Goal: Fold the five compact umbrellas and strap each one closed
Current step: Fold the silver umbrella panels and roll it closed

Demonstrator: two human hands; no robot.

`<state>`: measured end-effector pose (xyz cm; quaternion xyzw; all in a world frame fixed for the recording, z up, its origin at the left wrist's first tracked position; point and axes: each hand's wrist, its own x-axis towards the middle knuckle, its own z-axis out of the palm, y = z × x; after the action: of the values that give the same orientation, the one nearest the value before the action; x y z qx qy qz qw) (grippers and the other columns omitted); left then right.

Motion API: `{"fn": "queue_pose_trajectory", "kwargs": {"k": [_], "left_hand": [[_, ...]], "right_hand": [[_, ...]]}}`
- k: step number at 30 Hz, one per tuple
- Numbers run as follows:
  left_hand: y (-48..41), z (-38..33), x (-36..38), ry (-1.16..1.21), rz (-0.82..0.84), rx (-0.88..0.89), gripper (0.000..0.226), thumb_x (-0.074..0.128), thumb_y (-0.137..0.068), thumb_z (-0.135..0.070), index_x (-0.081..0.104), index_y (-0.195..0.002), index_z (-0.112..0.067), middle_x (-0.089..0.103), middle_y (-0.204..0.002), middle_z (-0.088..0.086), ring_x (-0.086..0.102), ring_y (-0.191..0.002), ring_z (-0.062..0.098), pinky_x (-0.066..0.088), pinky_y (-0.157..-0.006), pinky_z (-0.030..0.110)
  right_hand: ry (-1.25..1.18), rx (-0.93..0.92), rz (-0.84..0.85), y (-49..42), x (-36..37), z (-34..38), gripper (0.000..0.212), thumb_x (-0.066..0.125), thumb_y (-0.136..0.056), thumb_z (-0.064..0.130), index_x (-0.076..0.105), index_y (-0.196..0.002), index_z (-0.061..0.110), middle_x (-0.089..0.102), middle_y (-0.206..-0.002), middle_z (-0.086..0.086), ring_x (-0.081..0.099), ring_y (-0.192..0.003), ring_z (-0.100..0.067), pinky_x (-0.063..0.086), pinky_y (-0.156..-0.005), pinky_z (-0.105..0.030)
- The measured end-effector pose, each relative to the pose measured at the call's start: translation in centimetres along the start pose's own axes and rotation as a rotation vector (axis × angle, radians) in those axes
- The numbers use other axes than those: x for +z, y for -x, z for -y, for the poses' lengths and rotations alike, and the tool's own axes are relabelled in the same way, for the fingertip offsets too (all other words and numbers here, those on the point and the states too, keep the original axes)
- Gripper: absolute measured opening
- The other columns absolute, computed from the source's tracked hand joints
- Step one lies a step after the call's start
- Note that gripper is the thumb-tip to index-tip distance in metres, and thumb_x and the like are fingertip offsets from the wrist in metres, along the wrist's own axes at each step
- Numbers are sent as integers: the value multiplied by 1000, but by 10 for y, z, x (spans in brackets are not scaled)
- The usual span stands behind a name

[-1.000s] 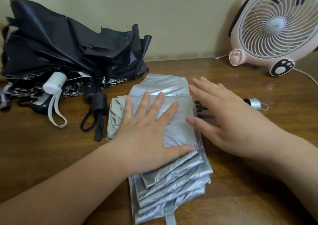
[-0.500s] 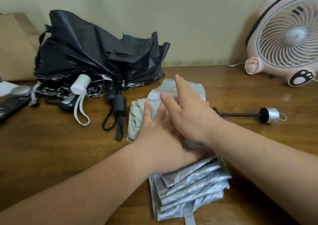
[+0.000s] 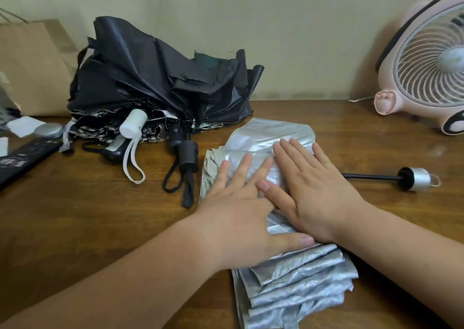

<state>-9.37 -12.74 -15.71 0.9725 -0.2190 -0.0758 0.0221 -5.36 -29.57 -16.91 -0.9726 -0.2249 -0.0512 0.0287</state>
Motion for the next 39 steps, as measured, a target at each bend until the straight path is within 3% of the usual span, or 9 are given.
{"fn": "queue_pose_trajectory", "kwargs": {"k": [3,7,13,18,23,26,30,36,39], "left_hand": [[8,4,-23,-4,58,-40,69,30,-96,-76,18,-158,-50,-21,-167,-11,-27,-153,19,-9,-127,43],[6,16,-43,97,-411,-156,28,47,-103,-40,66,-123,-36,59,-132,-15,51,-127,9,41,-107,26],[-26,28,-16,14,-203,11,60,29,-107,-34,6,-163,-32,-1,-171,-11,-13,-155,5,-13,-125,33],[-34,32,-12,-39,-67,10,73,19,-95,-72,-14,-156,-50,-16,-170,-10,-22,-154,12,-15,-125,44],[-34,32,-12,-106,5,2,90,16,-76,-92,-13,-153,-57,-14,-171,-6,-16,-156,18,-11,-126,46],[-33,32,-11,-117,-11,7,90,19,-75,-96,-13,-152,-60,-14,-171,-7,-15,-157,18,-10,-126,45],[-31,28,-11,-139,-18,7,86,13,-75,-95,-13,-150,-63,-14,-171,-5,-13,-157,21,-9,-125,45],[-21,28,-13,-131,7,30,84,9,-75,-91,-6,-152,-62,-16,-170,-8,-15,-156,16,-13,-124,44],[-16,28,-15,28,-136,83,57,14,-98,-71,32,-151,-57,11,-171,-9,5,-156,13,-4,-125,43]], "right_hand": [[2,10,22,5,-4,-2,102,-18,-81,76,-7,-163,16,-11,-171,-2,-19,-155,-15,-9,-127,-42],[84,26,28,3,-5,2,91,-10,-91,69,-10,-161,11,-12,-170,-9,-17,-156,-22,-11,-126,-45],[108,-5,13,14,-9,8,89,1,-95,66,-4,-161,6,-5,-170,-14,-10,-157,-27,-6,-126,-47],[116,-64,166,27,-29,-1,90,-5,-86,74,-10,-161,26,-18,-169,-5,-18,-156,-20,-10,-126,-43],[34,-180,213,28,-51,-22,70,31,-83,75,49,-144,47,18,-168,12,19,-154,-9,-1,-126,-49],[-69,-228,3,20,-47,-29,59,40,-84,73,79,-107,34,62,-140,7,59,-124,-20,43,-111,-49],[-133,-187,-321,3,-27,-40,35,57,-91,45,78,-98,18,73,-95,-4,63,-90,-28,52,-82,-43],[-181,-179,-233,-5,-15,-45,40,60,-96,43,69,-129,21,67,-124,-2,59,-117,-26,48,-101,-46],[-220,-167,-165,0,-14,-45,48,64,-96,40,59,-142,24,62,-139,2,55,-128,-22,42,-109,-36]]}}
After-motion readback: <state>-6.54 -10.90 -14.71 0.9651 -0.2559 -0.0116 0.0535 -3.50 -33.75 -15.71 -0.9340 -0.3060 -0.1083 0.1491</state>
